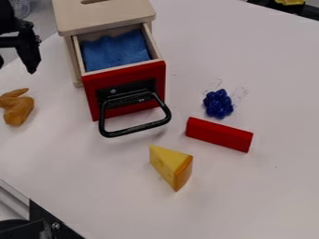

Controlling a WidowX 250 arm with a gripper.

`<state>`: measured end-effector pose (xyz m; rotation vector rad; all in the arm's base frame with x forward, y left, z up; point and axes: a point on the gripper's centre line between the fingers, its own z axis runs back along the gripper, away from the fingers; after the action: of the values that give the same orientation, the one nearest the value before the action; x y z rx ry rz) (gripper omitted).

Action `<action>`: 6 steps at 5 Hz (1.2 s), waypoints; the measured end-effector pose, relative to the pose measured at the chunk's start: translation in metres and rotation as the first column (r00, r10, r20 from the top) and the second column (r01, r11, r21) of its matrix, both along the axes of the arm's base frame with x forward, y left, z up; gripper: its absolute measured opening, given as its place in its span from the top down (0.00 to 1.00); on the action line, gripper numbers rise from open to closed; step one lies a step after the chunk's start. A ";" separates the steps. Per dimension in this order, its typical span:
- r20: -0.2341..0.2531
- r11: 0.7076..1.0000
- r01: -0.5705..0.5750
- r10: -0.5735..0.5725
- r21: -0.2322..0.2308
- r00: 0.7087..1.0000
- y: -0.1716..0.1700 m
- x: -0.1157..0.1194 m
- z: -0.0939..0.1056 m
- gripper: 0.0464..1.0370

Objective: Move the cheese to the right side of the drawer

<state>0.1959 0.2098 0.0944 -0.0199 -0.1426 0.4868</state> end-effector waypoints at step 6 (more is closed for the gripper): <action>0.007 0.992 -0.112 0.113 -0.055 0.994 -0.157 -0.048 -0.020 0.04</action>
<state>0.1483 0.0524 0.0748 -0.0681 -0.1408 0.6032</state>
